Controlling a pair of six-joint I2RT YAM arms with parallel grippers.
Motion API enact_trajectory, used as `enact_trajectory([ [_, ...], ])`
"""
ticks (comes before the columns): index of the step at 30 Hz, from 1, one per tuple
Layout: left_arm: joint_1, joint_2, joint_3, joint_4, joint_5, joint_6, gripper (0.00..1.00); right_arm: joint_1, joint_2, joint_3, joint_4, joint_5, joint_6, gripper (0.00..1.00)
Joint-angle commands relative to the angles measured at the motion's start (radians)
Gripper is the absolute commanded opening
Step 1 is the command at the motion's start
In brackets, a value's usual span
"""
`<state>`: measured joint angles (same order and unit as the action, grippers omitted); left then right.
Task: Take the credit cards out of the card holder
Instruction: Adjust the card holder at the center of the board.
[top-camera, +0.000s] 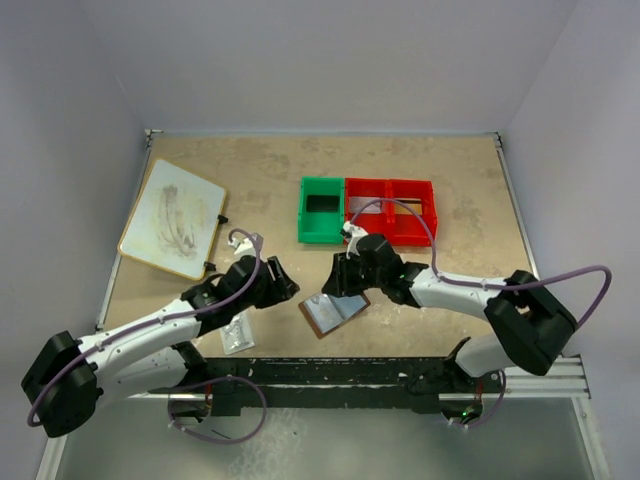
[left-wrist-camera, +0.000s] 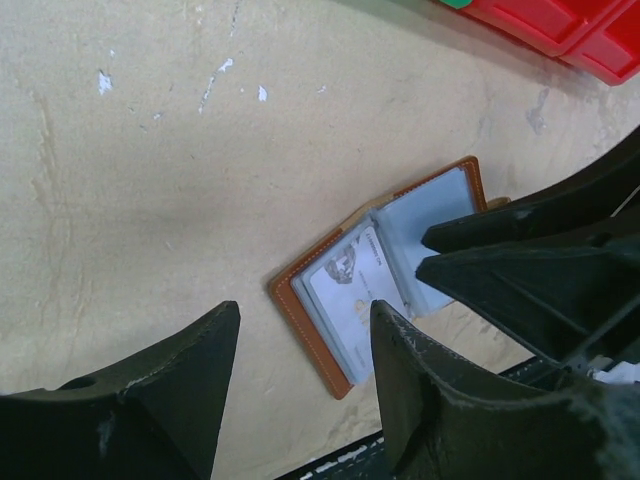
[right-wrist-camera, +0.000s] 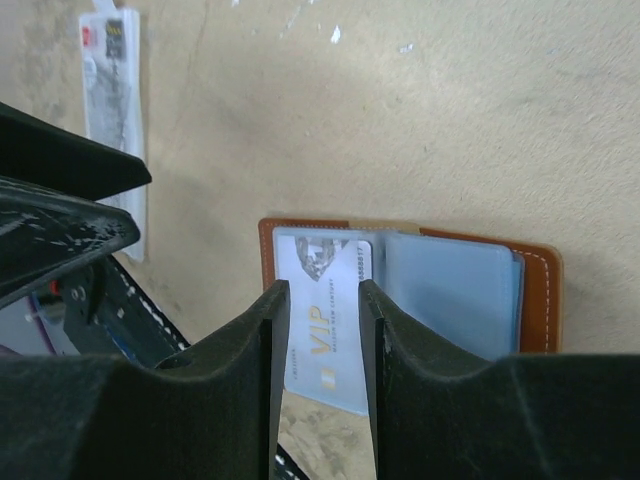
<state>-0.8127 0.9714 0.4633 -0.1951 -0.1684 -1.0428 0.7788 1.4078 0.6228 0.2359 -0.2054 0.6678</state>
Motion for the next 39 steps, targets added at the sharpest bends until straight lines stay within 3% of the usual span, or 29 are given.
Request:
enact_trajectory([
  [1, -0.019, 0.002, -0.015, 0.068, 0.044, -0.054, 0.53, 0.000, 0.025, 0.022, 0.034, -0.088, -0.066, 0.37],
  [9, -0.064, 0.040, -0.031, 0.132, 0.079, -0.066, 0.52, 0.000, 0.058, -0.029, 0.035, -0.081, -0.065, 0.34],
  [14, -0.123, 0.136, 0.045, 0.083, 0.050, 0.002, 0.52, 0.000, 0.084, -0.057, 0.085, -0.086, -0.048, 0.32],
  [21, -0.186, 0.266, 0.090, 0.119, 0.019, 0.001, 0.43, 0.000, 0.090, -0.088, 0.081, -0.063, -0.010, 0.30],
  [32, -0.218, 0.400, 0.114, 0.146, 0.011, 0.045, 0.30, 0.000, 0.028, -0.205, 0.243, -0.094, 0.137, 0.21],
  [39, -0.229, 0.432, 0.089, 0.113, -0.044, 0.032, 0.21, 0.000, 0.049, -0.208, 0.273, -0.106, 0.158, 0.25],
])
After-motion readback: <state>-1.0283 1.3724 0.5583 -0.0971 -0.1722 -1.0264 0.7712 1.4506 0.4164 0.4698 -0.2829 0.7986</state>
